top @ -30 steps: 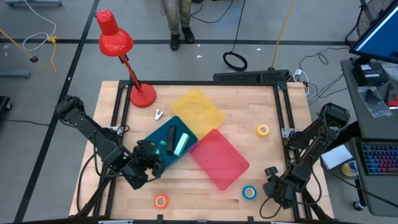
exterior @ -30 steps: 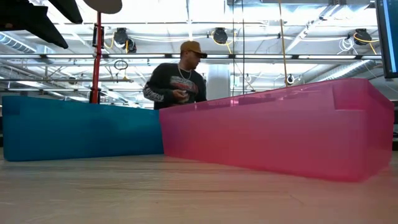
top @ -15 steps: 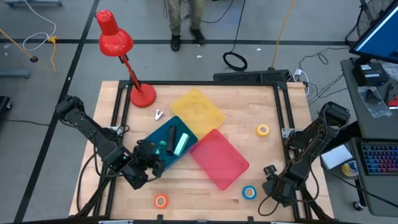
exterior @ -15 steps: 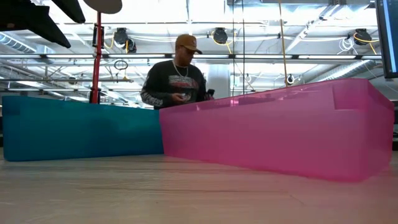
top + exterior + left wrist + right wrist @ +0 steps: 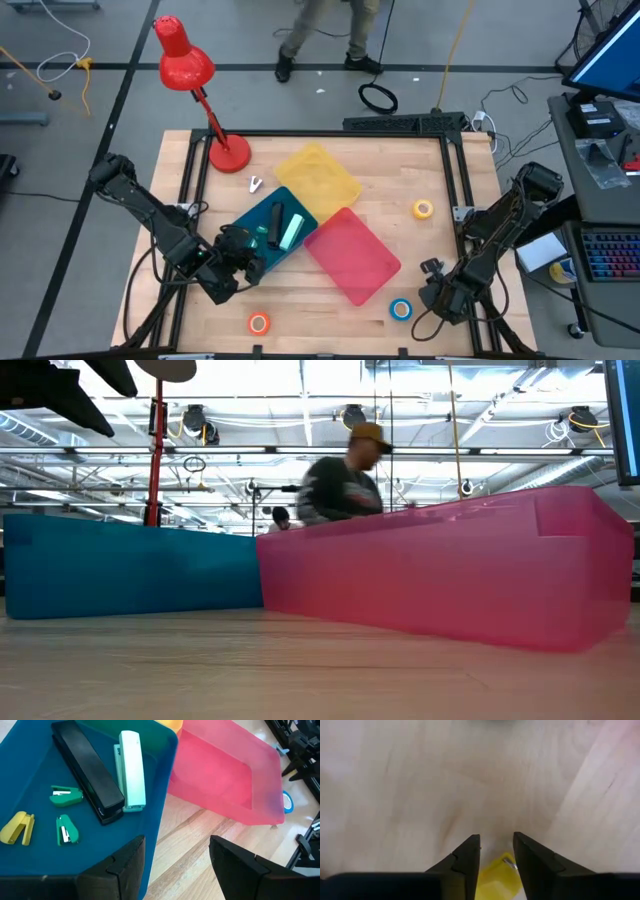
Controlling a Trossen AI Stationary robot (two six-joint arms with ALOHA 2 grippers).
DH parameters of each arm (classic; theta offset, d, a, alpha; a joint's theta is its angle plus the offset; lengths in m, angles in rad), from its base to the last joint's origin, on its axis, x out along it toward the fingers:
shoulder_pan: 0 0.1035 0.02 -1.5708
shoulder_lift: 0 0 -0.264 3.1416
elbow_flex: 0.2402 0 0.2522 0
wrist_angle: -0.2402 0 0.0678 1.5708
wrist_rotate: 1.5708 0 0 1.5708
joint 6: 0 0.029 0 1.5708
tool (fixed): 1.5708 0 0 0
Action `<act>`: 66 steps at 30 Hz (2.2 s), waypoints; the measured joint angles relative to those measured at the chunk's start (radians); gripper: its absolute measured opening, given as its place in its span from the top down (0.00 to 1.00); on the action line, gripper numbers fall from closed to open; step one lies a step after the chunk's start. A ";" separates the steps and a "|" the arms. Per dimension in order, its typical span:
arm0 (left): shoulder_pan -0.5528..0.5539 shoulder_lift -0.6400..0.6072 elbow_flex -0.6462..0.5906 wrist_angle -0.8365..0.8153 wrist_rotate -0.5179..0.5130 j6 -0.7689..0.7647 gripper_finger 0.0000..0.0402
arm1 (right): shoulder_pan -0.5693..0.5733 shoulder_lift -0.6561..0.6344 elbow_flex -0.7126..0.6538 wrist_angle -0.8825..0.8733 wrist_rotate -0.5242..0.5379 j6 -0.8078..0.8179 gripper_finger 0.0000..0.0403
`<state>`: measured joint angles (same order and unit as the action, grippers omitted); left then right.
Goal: Pick and place Stapler, Stapler remover, tape
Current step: Put the yellow stapler into the blue bin
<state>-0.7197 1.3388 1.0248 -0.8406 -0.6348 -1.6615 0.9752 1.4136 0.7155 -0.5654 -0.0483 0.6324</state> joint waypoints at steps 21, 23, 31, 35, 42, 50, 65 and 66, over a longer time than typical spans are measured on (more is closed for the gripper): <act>0.000 0.000 0.000 -0.001 -0.001 0.000 0.46 | -0.051 -0.120 0.003 -0.010 -0.009 0.045 0.62; 0.000 0.000 0.000 -0.001 -0.001 0.000 0.46 | -0.061 -0.140 0.004 -0.040 -0.045 0.094 0.58; 0.000 0.000 0.000 -0.002 -0.001 0.012 0.46 | -0.019 -0.152 0.004 -0.181 -0.160 0.272 0.54; 0.000 0.000 0.000 -0.003 -0.003 0.015 0.46 | -0.005 -0.152 0.004 -0.177 -0.111 0.306 0.55; 0.000 0.000 0.000 -0.004 -0.004 0.014 0.46 | -0.005 -0.152 0.004 -0.169 -0.057 0.325 0.55; 0.000 0.000 0.000 -0.005 -0.004 0.012 0.46 | -0.005 -0.152 -0.026 -0.121 -0.060 0.401 0.55; 0.000 0.000 0.000 -0.027 -0.004 -0.001 0.46 | -0.005 -0.155 -0.227 0.159 -0.114 0.542 0.59; 0.000 0.000 0.000 -0.027 -0.004 -0.001 0.46 | -0.005 -0.155 -0.227 0.158 -0.114 0.535 0.60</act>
<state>-0.7194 1.3388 1.0245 -0.8677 -0.6384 -1.6627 0.9703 1.2583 0.4885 -0.4076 -0.1624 1.1670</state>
